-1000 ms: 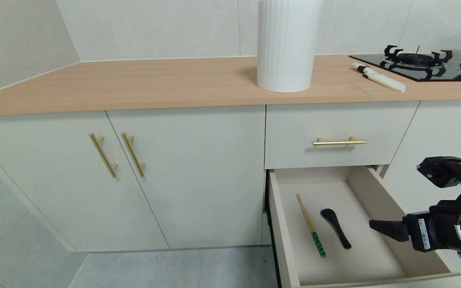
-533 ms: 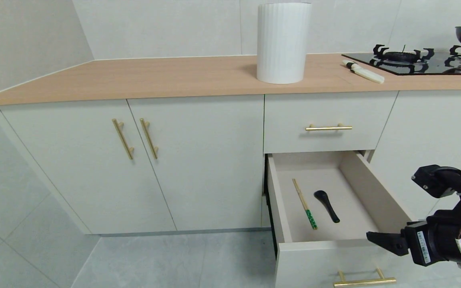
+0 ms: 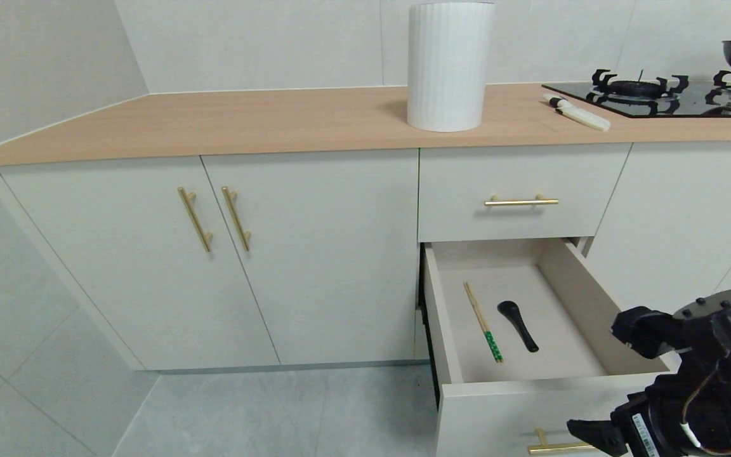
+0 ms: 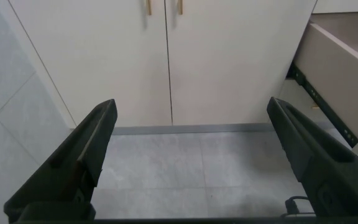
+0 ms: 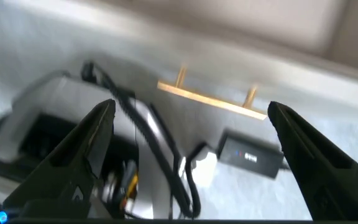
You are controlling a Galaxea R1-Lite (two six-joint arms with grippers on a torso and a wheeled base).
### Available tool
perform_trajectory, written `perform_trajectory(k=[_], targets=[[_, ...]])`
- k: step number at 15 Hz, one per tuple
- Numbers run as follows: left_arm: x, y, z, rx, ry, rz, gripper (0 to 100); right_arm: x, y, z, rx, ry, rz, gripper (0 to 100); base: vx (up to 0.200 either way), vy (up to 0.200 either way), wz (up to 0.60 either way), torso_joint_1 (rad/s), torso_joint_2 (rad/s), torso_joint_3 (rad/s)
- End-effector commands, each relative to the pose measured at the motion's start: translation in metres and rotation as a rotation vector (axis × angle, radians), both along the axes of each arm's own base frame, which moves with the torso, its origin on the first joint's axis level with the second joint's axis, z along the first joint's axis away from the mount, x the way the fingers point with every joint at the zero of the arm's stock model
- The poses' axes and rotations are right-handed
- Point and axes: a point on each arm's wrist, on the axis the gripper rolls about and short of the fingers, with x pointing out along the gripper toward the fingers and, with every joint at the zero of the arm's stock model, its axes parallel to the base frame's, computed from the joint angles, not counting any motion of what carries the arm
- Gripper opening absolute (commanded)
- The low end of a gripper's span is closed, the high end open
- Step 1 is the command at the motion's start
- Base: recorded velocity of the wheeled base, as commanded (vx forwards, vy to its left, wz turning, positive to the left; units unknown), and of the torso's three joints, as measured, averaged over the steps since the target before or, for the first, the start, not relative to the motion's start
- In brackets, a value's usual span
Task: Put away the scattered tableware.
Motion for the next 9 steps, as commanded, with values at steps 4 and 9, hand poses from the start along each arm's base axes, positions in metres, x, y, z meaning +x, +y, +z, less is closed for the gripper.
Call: perform_trajectory(k=[4, 9], targets=[[0.0, 0.0, 0.0, 0.0, 0.0, 0.001, 100, 0.009, 0.007, -0.02, -0.056, 0.086, -0.002, 100, 0.0, 0.0, 0.0, 0.0, 0.0, 0.0], [0.0, 0.0, 0.0, 0.0, 0.0, 0.001, 100, 0.031, -0.001, -0.03, -0.093, 0.11, -0.11, 100, 0.0, 0.0, 0.0, 0.0, 0.0, 0.0]])
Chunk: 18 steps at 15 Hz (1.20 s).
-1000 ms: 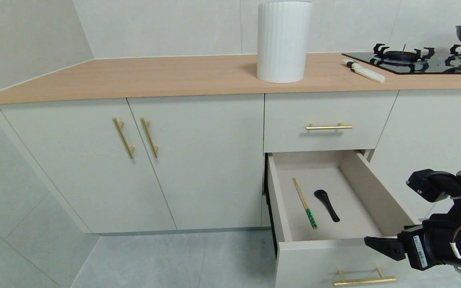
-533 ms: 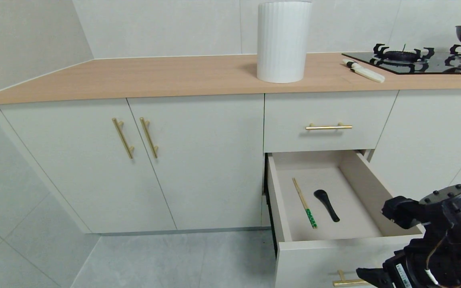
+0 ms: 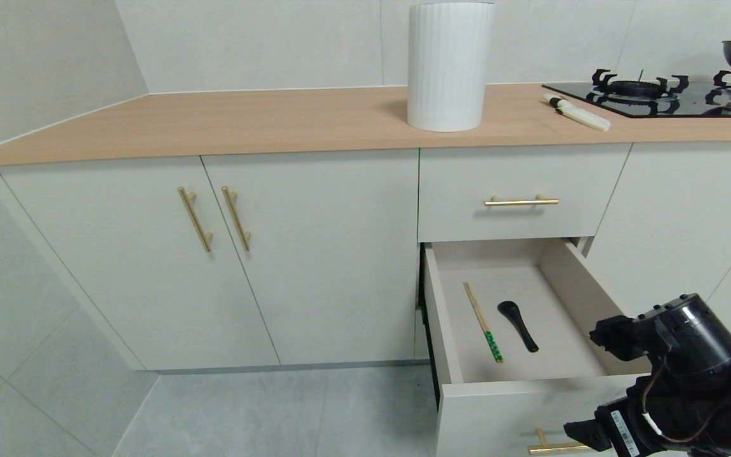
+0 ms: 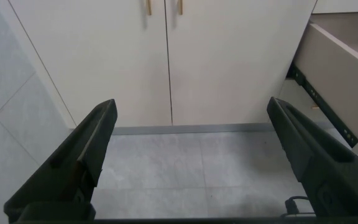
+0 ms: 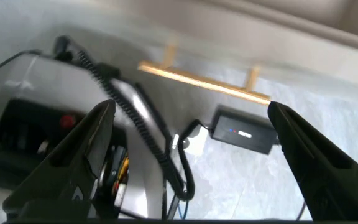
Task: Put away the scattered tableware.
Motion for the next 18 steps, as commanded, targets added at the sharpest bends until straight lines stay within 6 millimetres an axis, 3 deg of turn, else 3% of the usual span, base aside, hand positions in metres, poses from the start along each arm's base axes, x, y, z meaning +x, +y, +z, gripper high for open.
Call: perform_trajectory(k=[1, 8, 18], targets=[[0.0, 0.0, 0.0, 0.0, 0.0, 0.0, 100, 0.01, -0.002, -0.008, -0.026, 0.03, -0.038, 100, 0.0, 0.0, 0.0, 0.0, 0.0, 0.0], [0.0, 0.0, 0.0, 0.0, 0.0, 0.0, 100, 0.02, 0.0, -0.009, -0.001, -0.03, -0.05, 100, 0.0, 0.0, 0.0, 0.0, 0.0, 0.0], [0.0, 0.0, 0.0, 0.0, 0.0, 0.0, 100, 0.053, 0.013, -0.027, 0.008, -0.153, -0.087, 100, 0.0, 0.0, 0.0, 0.0, 0.0, 0.0]])
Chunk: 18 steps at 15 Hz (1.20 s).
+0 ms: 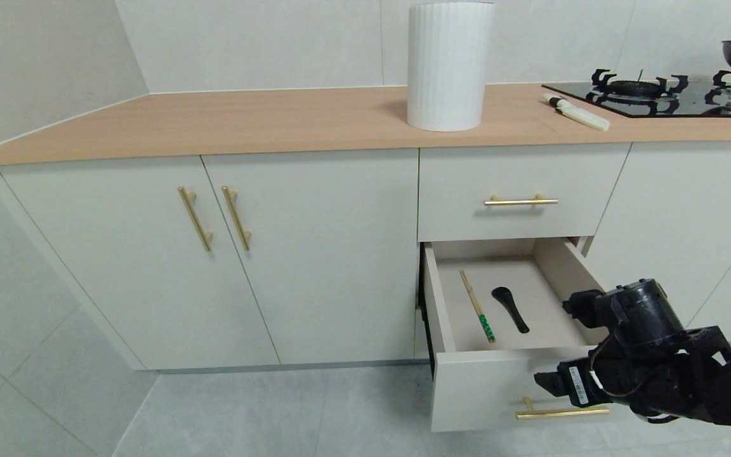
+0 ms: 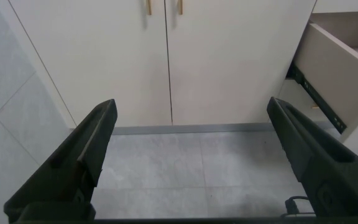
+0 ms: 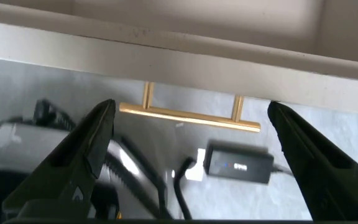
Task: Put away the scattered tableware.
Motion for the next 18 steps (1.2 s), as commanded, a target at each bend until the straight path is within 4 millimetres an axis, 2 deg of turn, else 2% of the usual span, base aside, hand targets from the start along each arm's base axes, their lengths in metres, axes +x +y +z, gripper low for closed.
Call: perform_trajectory(k=[1, 5, 9, 11, 12, 18], targets=[[0.0, 0.0, 0.0, 0.0, 0.0, 0.001, 100, 0.006, 0.002, -0.008, -0.002, 0.004, -0.001, 100, 0.0, 0.0, 0.0, 0.0, 0.0, 0.0], [0.0, 0.0, 0.0, 0.0, 0.0, 0.001, 100, 0.02, 0.009, -0.011, 0.026, -0.067, 0.001, 100, 0.0, 0.0, 0.0, 0.0, 0.0, 0.0], [0.0, 0.0, 0.0, 0.0, 0.0, 0.001, 100, 0.05, 0.008, -0.019, 0.028, -0.1, -0.043, 100, 0.0, 0.0, 0.0, 0.0, 0.0, 0.0], [0.0, 0.0, 0.0, 0.0, 0.0, 0.001, 100, 0.053, 0.008, -0.02, 0.03, -0.104, -0.046, 100, 0.0, 0.0, 0.0, 0.0, 0.0, 0.0], [0.0, 0.0, 0.0, 0.0, 0.0, 0.001, 100, 0.073, 0.006, -0.03, 0.057, -0.174, -0.076, 100, 0.0, 0.0, 0.0, 0.0, 0.0, 0.0], [0.0, 0.0, 0.0, 0.0, 0.0, 0.001, 100, 0.104, -0.003, -0.066, 0.081, -0.316, -0.155, 100, 0.0, 0.0, 0.0, 0.0, 0.0, 0.0]])
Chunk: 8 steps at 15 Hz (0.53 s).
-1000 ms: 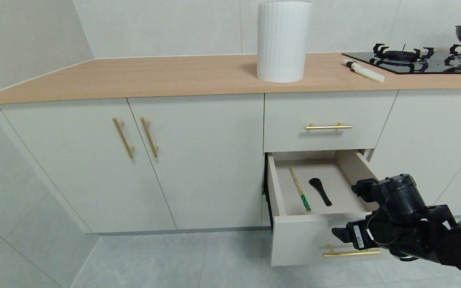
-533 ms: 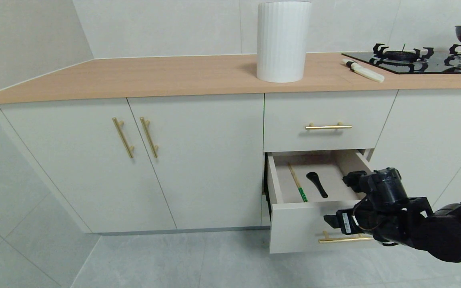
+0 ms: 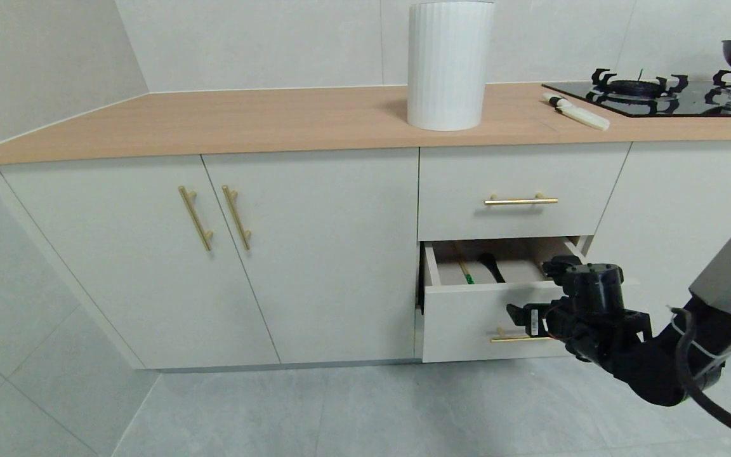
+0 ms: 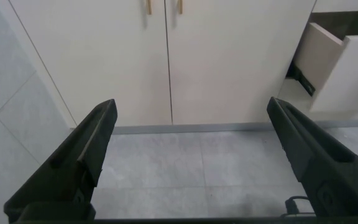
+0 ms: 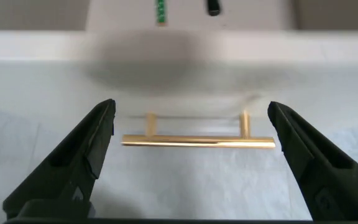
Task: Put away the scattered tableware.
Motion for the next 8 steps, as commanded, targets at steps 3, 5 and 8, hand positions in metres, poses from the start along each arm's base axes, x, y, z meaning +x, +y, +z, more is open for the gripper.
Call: perform_trajectory(k=[3, 5, 8], targets=[[0.0, 0.0, 0.0, 0.0, 0.0, 0.001, 100, 0.025, -0.011, -0.047, 0.001, -0.006, -0.054, 100, 0.0, 0.0, 0.0, 0.0, 0.0, 0.0], [0.0, 0.0, 0.0, 0.0, 0.0, 0.001, 100, 0.032, -0.015, -0.05, 0.013, -0.047, -0.067, 100, 0.0, 0.0, 0.0, 0.0, 0.0, 0.0], [0.0, 0.0, 0.0, 0.0, 0.0, 0.001, 100, 0.038, -0.017, -0.053, 0.02, -0.067, -0.079, 100, 0.0, 0.0, 0.0, 0.0, 0.0, 0.0]])
